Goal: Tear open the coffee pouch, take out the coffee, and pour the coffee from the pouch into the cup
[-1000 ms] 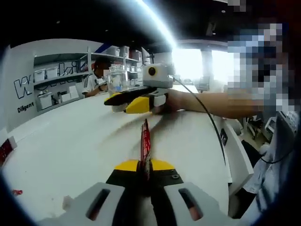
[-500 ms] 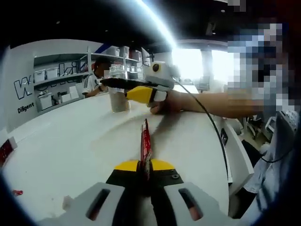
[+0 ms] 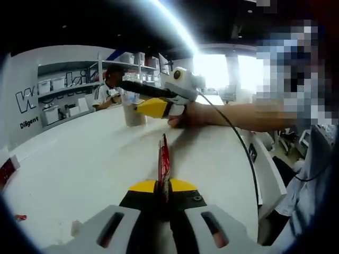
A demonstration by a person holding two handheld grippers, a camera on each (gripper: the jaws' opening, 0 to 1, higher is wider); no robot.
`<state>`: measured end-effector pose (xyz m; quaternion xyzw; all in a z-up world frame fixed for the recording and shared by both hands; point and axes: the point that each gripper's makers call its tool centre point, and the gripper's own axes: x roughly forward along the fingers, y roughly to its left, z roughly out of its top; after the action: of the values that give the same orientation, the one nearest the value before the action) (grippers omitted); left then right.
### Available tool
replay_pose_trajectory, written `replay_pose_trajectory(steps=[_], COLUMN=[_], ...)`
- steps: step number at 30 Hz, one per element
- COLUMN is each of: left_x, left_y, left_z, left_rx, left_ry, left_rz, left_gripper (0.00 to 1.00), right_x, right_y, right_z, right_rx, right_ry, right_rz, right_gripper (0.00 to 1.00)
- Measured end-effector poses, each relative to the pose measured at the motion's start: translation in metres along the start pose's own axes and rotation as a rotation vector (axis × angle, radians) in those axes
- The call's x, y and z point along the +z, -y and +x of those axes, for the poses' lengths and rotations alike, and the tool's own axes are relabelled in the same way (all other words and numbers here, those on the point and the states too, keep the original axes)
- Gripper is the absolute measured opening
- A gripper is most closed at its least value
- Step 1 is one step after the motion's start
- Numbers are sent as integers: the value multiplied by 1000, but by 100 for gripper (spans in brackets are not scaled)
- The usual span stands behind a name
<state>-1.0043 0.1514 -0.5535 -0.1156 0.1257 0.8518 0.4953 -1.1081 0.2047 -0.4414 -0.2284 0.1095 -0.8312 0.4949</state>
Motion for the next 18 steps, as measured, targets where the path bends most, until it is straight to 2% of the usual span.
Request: replay_pose_trajectory(steps=[1, 11, 13, 18], left_x=[0, 0, 0, 0], left_y=[0, 1, 1, 1], left_z=[0, 1, 1, 1], left_rx=[1, 0, 0, 0], left_ry=[0, 0, 0, 0], left_rz=[1, 8, 8, 8], left_gripper=[10, 10, 10, 10], right_x=[-1, 16, 21, 36], right_y=[5, 34, 46, 76], right_z=[-2, -13, -18, -38], right_rx=[-25, -184, -248, -399], right_ry=[-13, 21, 22, 60], right_rz=[-32, -163, -211, -226], right_gripper=[95, 95, 95, 95])
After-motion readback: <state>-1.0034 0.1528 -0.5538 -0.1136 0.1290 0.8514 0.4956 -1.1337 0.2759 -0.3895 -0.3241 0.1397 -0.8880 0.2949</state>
